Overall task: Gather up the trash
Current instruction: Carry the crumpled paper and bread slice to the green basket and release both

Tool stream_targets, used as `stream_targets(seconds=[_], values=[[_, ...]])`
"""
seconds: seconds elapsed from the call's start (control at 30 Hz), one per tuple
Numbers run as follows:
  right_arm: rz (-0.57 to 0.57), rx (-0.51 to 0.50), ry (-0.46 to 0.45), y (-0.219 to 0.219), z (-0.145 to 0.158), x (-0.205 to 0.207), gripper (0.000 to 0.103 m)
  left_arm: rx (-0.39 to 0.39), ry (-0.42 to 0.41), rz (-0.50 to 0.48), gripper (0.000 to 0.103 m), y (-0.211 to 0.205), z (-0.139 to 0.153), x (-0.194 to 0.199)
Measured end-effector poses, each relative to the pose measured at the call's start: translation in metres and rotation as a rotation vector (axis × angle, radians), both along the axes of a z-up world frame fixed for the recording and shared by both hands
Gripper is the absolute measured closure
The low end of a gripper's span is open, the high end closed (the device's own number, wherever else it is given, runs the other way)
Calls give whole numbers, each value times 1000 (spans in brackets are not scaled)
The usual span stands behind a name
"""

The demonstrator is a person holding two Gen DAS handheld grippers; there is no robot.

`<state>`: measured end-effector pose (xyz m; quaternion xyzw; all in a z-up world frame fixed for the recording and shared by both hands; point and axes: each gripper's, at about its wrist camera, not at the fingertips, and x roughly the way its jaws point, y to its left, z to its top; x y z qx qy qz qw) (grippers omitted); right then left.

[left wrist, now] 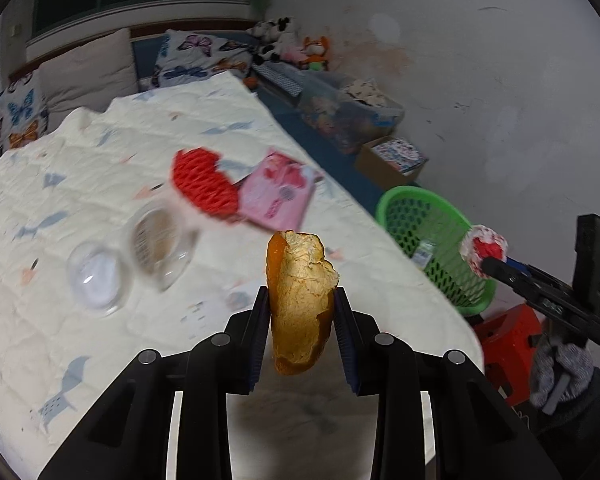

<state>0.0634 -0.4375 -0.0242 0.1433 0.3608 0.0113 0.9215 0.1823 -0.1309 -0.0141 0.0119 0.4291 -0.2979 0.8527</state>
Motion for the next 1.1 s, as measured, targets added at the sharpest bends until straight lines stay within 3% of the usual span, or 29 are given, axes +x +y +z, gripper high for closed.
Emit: stream_targets(seconds=[0.37,0.43,0.47,0.57,1.1], values=[[-161,12,42,-72,-15,-1,50,16,-17,-105,72,-70,17,5],[-181,15,43,-80,-18,-3,45,19,-19,-128,72,-86,19,6],[-189,25,38,-85,-19,-6,37,18,-18,-137,72,-92,19,6],[-212,32,38,-96,-22,-11,36,16,-11,-170,72,-115,19,8],[-234,65,-6,-102,-15,-54,35,60,71,-270,72,-226,-12,24]])
